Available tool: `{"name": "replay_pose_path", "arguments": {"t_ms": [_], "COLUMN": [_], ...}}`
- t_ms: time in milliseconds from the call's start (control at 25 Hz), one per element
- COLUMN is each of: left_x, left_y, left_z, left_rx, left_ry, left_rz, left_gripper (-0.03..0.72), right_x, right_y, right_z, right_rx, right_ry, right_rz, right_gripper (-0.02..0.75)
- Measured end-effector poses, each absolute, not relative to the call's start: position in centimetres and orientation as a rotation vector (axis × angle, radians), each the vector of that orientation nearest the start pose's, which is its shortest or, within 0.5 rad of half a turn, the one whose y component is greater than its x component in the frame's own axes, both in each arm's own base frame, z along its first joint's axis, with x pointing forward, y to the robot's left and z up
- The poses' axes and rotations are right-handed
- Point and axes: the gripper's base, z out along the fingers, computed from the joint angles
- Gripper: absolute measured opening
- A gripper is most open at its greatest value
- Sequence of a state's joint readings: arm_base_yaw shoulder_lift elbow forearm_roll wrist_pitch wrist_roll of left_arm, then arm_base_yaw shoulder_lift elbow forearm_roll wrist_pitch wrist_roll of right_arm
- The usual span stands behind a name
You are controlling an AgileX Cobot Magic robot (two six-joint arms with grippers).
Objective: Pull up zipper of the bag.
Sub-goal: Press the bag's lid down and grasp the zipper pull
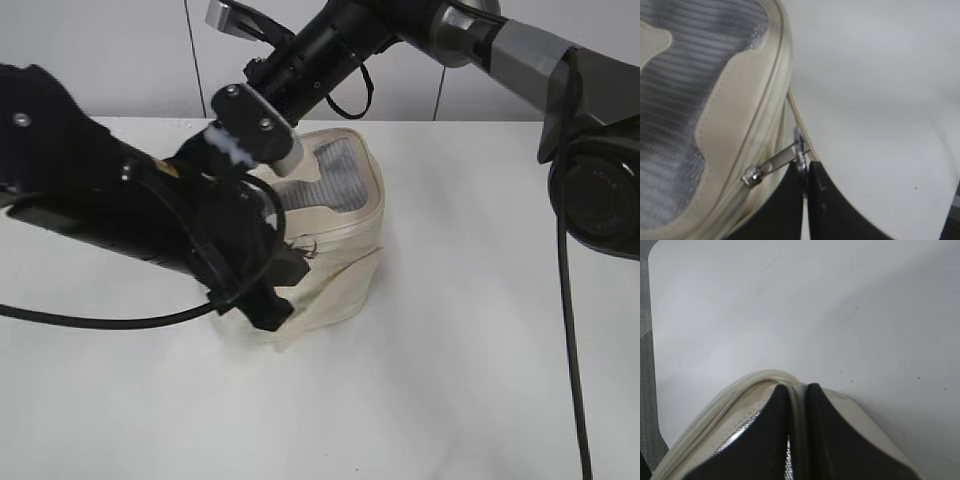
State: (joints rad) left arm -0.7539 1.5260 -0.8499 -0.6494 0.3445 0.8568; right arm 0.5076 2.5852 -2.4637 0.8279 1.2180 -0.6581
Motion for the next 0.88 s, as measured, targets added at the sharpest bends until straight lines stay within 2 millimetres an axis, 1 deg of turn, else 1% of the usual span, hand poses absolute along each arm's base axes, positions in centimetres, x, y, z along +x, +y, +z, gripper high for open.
{"name": "replay_pose_path", "arguments": {"t_ms": [120,280,440,480,520,560,600,640,680,720,800,880], "left_x": [21.6,22.5,22.5,22.4,22.2,22.0,22.0,21.9,22.0,22.0,22.1,22.0], "left_y": [-23.8,-25.7,-25.9,-25.7,-25.5,-25.3,-25.0,-24.6,-24.1,-23.4,-21.6,-19.5], "left_z": [21.3,21.6,21.6,21.4,21.3,21.3,21.4,21.5,21.7,22.0,22.8,23.7], "left_rx": [1.264,1.275,1.302,1.316,1.336,1.358,1.359,1.351,1.324,1.298,1.219,1.124], "left_ry": [2.129,2.103,2.122,2.146,2.175,2.206,2.232,2.259,2.281,2.29,2.3,2.296], "left_rz": [-0.491,-0.511,-0.536,-0.554,-0.577,-0.606,-0.628,-0.646,-0.658,-0.658,-0.644,-0.623], "left_gripper": [-0.008,-0.008,0.002,0.021,0.058,0.106,0.155,0.187,0.211,0.226,0.239,0.244], "right_x": [44.2,44.2,44.2,44.3,44.4,44.5,44.7,44.9,45.3,45.7,46.7,48.1], "right_y": [31.8,31.8,31.8,31.6,31.6,31.4,31.1,30.8,30.3,29.6,27.7,25.0], "right_z": [19.4,19.4,19.4,19.4,19.4,19.4,19.4,19.5,19.6,19.8,20.5,21.5], "right_rx": [-1.223,-1.223,-1.208,-1.198,-1.188,-1.177,-1.16,-1.138,-1.108,-1.072,-0.997,-0.896], "right_ry": [2.261,2.261,2.274,2.28,2.286,2.293,2.299,2.304,2.318,2.332,2.349,2.369], "right_rz": [1.087,1.088,1.093,1.093,1.096,1.097,1.102,1.105,1.106,1.105,1.098,1.078], "right_gripper": [0.082,0.081,0.081,0.081,0.091,0.126,0.183,0.248,0.29,0.316,0.325,0.319]}}
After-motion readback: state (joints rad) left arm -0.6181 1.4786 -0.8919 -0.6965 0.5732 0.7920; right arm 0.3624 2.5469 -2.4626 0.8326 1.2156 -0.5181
